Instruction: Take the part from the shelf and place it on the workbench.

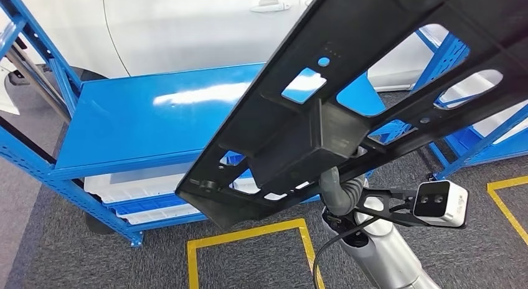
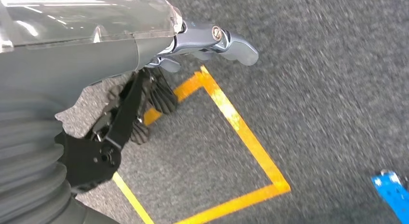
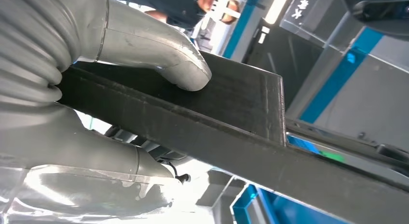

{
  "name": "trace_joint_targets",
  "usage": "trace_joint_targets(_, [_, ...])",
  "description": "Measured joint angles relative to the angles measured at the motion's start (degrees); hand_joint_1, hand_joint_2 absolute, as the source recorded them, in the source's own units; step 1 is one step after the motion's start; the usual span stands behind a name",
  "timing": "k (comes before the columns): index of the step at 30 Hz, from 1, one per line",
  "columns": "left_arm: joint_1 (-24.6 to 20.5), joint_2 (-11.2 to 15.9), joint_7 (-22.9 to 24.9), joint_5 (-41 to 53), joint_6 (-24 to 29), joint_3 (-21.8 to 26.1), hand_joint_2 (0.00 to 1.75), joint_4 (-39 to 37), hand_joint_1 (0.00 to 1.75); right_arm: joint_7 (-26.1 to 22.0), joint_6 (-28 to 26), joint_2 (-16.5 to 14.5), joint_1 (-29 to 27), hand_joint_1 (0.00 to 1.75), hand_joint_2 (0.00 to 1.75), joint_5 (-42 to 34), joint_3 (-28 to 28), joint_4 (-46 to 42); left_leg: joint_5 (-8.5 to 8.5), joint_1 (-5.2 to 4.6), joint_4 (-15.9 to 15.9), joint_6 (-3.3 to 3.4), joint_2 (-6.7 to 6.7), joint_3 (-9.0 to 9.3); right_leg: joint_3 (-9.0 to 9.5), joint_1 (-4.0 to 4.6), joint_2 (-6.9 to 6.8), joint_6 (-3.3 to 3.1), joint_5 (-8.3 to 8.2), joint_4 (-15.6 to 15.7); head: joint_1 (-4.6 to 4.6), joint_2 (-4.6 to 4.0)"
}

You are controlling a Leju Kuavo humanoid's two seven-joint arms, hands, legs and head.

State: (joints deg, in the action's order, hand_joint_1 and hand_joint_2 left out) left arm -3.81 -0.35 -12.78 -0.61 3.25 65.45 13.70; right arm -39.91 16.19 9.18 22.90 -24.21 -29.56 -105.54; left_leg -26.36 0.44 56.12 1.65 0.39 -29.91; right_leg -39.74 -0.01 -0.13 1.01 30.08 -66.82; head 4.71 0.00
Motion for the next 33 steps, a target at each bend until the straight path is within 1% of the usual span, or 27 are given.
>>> trace_joint_targets(1, [0.08, -0.07, 0.0, 0.0, -0.09, 0.01, 1.75, 0.0, 0.0, 0.0, -0.06, 0.39, 0.03, 1.75, 1.75, -0.09, -0.16, 0.14, 0.52, 0.02, 0.09, -0.03, 0.01, -0.77, -0.85, -0.29, 0.0, 0.35, 2.0, -3.5, 0.01, 0.0])
trace_joint_targets(2, [0.15, -0.15, -0.01, -0.01, -0.16, 0.02, 1.75, 0.0, 0.0, 0.0, -0.06, 0.71, 0.01, 1.75, 1.75, -0.14, -0.29, 0.25, 0.98, 0.07, 0.24, -0.15, 0.02, -1.55, -1.09, -0.56, 0.0, 0.68, 2.66, -5.89, 0.01, 0.0])
trace_joint_targets(3, [0.2, -0.23, -0.01, -0.01, -0.22, 0.03, 1.75, 0.0, 0.0, 0.0, 0.04, 0.98, 0.0, 1.75, 1.75, -0.17, -0.4, 0.34, 1.37, 0.15, 0.48, -0.3, 0.02, -2.33, -0.52, -0.82, -0.01, 0.97, 2.14, -6.62, 0.01, 0.0])
trace_joint_targets(4, [0.23, -0.33, -0.02, -0.01, -0.26, 0.03, 1.75, 0.0, 0.0, 0.0, 0.16, 1.21, -0.01, 1.75, 1.75, -0.19, -0.5, 0.39, 1.7, 0.27, 0.81, -0.5, 0.02, -3.08, 1.1, -1.08, -0.02, 1.22, 0.77, -5.27, 0.01, 0.0])
trace_joint_targets(5, [0.24, -0.44, -0.03, -0.01, -0.29, 0.03, 1.75, 0.0, 0.0, 0.0, 0.3, 1.4, -0.02, 1.75, 1.75, -0.19, -0.59, 0.4, 1.94, 0.39, 1.21, -0.73, 0.01, -3.75, 3.66, -1.34, -0.02, 1.42, -0.72, -2.04, 0.01, 0.0])
trace_joint_targets(6, [0.24, -0.52, -0.07, -0.01, -0.3, 0.03, 1.75, 0.0, 0.0, 0.01, 0.4, 1.53, 0.0, 1.75, 1.75, -0.17, -0.68, 0.4, 2.13, 0.44, 1.62, -1.0, -0.02, -4.34, 6.42, -1.45, 0.02, 1.53, -1.31, 1.84, 0.01, 0.0])
trace_joint_targets(7, [0.23, -0.6, -0.11, -0.01, -0.29, 0.04, 1.75, 0.0, 0.0, -0.01, 0.44, 1.63, 0.0, 1.75, 1.75, -0.14, -0.79, 0.41, 2.31, 0.46, 1.96, -1.32, -0.04, -4.79, 8.55, -1.38, 0.13, 1.34, -1.5, 5.15, 0.01, 0.0])
trace_joint_targets(8, [0.22, -0.65, -0.19, -0.01, -0.28, 0.04, 1.75, 0.0, 0.0, -0.01, 0.47, 1.74, 0.02, 1.75, 1.75, -0.1, -0.87, 0.42, 2.53, 0.42, 2.22, -1.69, -0.06, -5.09, 9.77, -1.25, 0.24, 1.04, -1.24, 7.35, 0.01, 0.0])
trace_joint_targets(9, [0.22, -0.7, -0.28, -0.01, -0.27, 0.05, 1.75, 0.0, 0.0, -0.01, 0.48, 1.84, 0.05, 1.75, 1.75, -0.07, -0.94, 0.46, 2.82, 0.38, 2.29, -2.12, -0.08, -5.3, 10.0, -1.0, 0.35, 0.58, -0.89, 8.14, 0.01, 0.0])
trace_joint_targets(11, [0.27, -0.8, -0.5, 0.0, -0.25, 0.05, 1.75, 0.0, 0.0, -0.01, 0.42, 2.03, 0.12, 1.75, 1.75, -0.04, -1.01, 0.63, 3.32, 0.48, 2.31, -2.96, -0.11, -5.51, 9.44, -0.91, 0.33, -0.57, -1.49, 8.36, 0.01, 0.0])
trace_joint_targets(12, [0.31, -0.84, -0.59, 0.0, -0.27, 0.05, 1.75, 0.0, 0.0, -0.01, 0.32, 2.09, 0.2, 1.75, 1.75, -0.08, -1.03, 0.74, 2.81, 0.58, 2.7, -3.28, -0.13, -5.84, 9.14, -0.92, 0.26, -1.17, -1.93, 8.44, 0.01, 0.0])
trace_joint_targets(13, [0.33, -0.86, -0.66, 0.0, -0.32, 0.05, 1.75, 0.0, 0.0, 0.0, 0.11, 2.14, 0.33, 1.75, 1.75, -0.17, -1.04, 0.84, 1.38, 0.69, 4.06, -3.49, -0.15, -6.45, 8.76, -0.97, 0.15, -1.74, -2.4, 8.58, 0.01, 0.0])
trace_joint_targets(14, [0.32, -0.86, -0.71, 0.0, -0.45, 0.04, 1.75, 0.0, 0.0, 0.0, -0.31, 2.19, 0.49, 1.75, 1.75, -0.33, -1.08, 0.92, -0.9, 0.79, 6.63, -3.63, -0.16, -7.44, 8.28, -0.96, 0.06, -2.18, -2.9, 8.66, 0.01, 0.0])
trace_joint_targets(16, [0.28, -0.84, -0.76, 0.0, -0.85, 0.03, 1.75, 0.0, 0.0, 0.0, -1.54, 2.36, 0.83, 1.75, 1.75, -0.76, -1.26, 1.07, -5.89, 0.8, 14.3, -3.83, -0.18, -9.92, 7.04, -0.68, 0.01, -2.61, -3.83, 8.6, 0.01, 0.0])
trace_joint_targets(17, [0.27, -0.83, -0.77, 0.0, -1.05, 0.03, 1.75, 0.0, 0.0, 0.0, -2.19, 2.52, 0.94, 1.75, 1.75, -0.99, -1.4, 1.16, -7.11, 0.79, 17.44, -3.87, -0.18, -10.64, 6.37, -0.52, 0.01, -2.68, -4.31, 8.53, 0.01, -0.01])
trace_joint_targets(18, [0.26, -0.82, -0.77, 0.0, -1.19, 0.03, 1.75, 0.0, 0.0, 0.0, -2.68, 2.72, 1.01, 1.75, 1.75, -1.2, -1.55, 1.25, -7.08, 0.77, 18.82, -3.8, -0.18, -10.48, 5.69, -0.35, 0.01, -2.72, -4.76, 8.43, 0.01, -0.01])
trace_joint_targets(19, [0.25, -0.81, -0.77, 0.0, -1.28, 0.03, 1.75, 0.0, 0.0, 0.0, -3.03, 2.92, 1.06, 1.75, 1.75, -1.34, -1.69, 1.32, -5.98, 0.73, 17.96, -3.61, -0.18, -9.2, 5.06, -0.19, 0.02, -2.7, -5.18, 8.32, 0.01, -0.01])
trace_joint_targets(21, [0.13, -0.72, -0.79, -0.01, -1.35, 0.03, 1.75, 0.01, 0.0, 0.0, -3.57, 3.25, 1.19, 1.75, 1.75, -1.45, -1.96, 1.37, -3.36, 0.48, 10.89, -2.81, -0.17, -3.91, 4.06, 0.07, 0.02, -2.57, -5.92, 8.12, 0.01, 0.0])
trace_joint_targets(22, [0.02, -0.64, -0.81, -0.01, -1.35, 0.03, 1.75, 0.01, 0.0, 0.0, -3.74, 3.37, 1.31, 1.75, 1.75, -1.45, -2.07, 1.37, -2.89, 0.27, 6.66, -2.39, -0.15, -1.09, 3.74, 0.18, 0.02, -2.39, -6.27, 8.03, 0.01, 0.0])
trace_joint_targets(23, [-0.08, -0.57, -0.85, -0.02, -1.34, 0.03, 1.75, 0.02, 0.0, 0.01, -3.87, 3.47, 1.45, 1.75, 1.75, -1.45, -2.18, 1.37, -2.86, 0.04, 3.56, -2.08, -0.13, 0.81, 3.54, 0.21, -0.04, -2.13, -6.64, 8.01, 0.01, 0.0])
trace_joint_targets(24, [-0.16, -0.5, -0.91, 0.0, -1.34, 0.03, 1.75, 0.02, 0.0, 0.01, -3.93, 3.54, 1.63, 1.75, 1.75, -1.46, -2.32, 1.37, -3.1, -0.19, 1.79, -1.85, -0.13, 1.74, 3.43, 0.16, -0.1, -1.78, -7.01, 8.03, 0.01, 0.0])
trace_joint_targets(27, [-0.22, -0.55, -1.09, 0.01, -1.23, 0.03, 1.75, 0.02, 0.0, 0.0, -4.35, 3.76, 2.3, 1.75, 1.75, -1.63, -2.88, 1.37, -2.09, -0.21, 0.54, -1.2, -0.03, 1.51, 3.11, -0.01, -0.12, -0.65, -7.48, 8.08, 0.01, 0.0])
trace_joint_targets(28, [-0.24, -0.57, -1.16, -0.01, -1.17, 0.03, 1.75, 0.02, 0.0, 0.0, -4.6, 3.89, 2.56, 1.75, 1.75, -1.78, -3.08, 1.37, -1.53, -0.05, 0.21, -0.86, 0.06, 1.27, 2.65, -0.04, -0.05, -0.35, -6.43, 7.17, 0.01, 0.0])
trace_joint_targets(29, [-0.26, -0.61, -1.22, -0.01, -1.13, 0.03, 1.75, 0.02, 0.0, 0.0, -4.88, 4.07, 2.8, 1.75, 1.75, -2.01, -3.27, 1.39, -0.93, 0.13, -0.04, -0.59, 0.15, 0.89, 1.8, -0.12, 0.01, -0.06, -4.5, 5.1, 0.0, 0.0])
trace_joint_targets(31, [-0.24, -0.68, -1.29, -0.02, -1.07, 0.03, 1.75, 0.02, 0.0, 0.0, -5.26, 4.53, 3.07, 1.75, 1.75, -2.61, -3.64, 1.49, -0.01, 0.16, -0.03, -0.3, 0.22, -0.29, -0.65, -0.44, 0.07, 0.43, 0.4, -1.97, 0.01, 0.0])
trace_joint_targets(32, [-0.2, -0.72, -1.29, -0.02, -1.03, 0.04, 1.75, 0.02, 0.0, 0.0, -5.3, 4.79, 3.05, 1.75, 1.75, -2.87, -3.8, 1.55, 0.4, 0.16, 0.06, -0.32, 0.22, -0.89, -1.57, -0.59, 0.07, 0.67, 1.88, -5.28, 0.01, 0.0])
trace_joint_targets(33, [-0.15, -0.76, -1.29, -0.02, -1.01, 0.04, 1.75, 0.02, 0.0, 0.0, -5.17, 5.08, 2.98, 1.75, 1.75, -3.04, -3.9, 1.61, 0.73, 0.17, 0.19, -0.37, 0.22, -1.45, -1.7, -0.72, 0.06, 0.85, 2.23, -7.0, 0.01, 0.0])
